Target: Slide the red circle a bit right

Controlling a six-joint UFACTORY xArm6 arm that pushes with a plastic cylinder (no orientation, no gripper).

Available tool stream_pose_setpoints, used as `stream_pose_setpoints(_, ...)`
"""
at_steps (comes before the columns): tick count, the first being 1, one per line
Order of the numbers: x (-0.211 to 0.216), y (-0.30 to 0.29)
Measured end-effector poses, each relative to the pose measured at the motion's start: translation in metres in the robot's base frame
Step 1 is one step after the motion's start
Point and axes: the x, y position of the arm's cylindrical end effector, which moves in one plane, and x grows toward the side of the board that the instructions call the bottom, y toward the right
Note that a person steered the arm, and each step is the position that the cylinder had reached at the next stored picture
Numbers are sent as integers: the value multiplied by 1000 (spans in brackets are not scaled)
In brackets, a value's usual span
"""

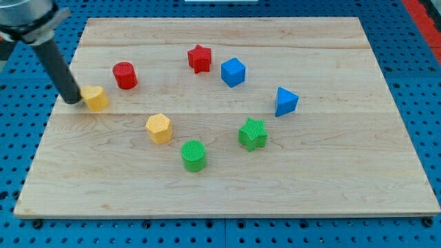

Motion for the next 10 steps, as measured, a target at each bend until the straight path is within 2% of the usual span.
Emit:
stream_pose_setpoints(2,22,38)
stream_pose_setpoints(3,36,41)
stream_pose_setpoints(4,75,27)
stream_pose_setpoints(5,97,17)
stream_pose_setpoints(6,97,17)
stream_pose_setpoints(8,85,15)
stream_pose_setpoints(9,64,-31)
stream_pose_setpoints(10,1,-51)
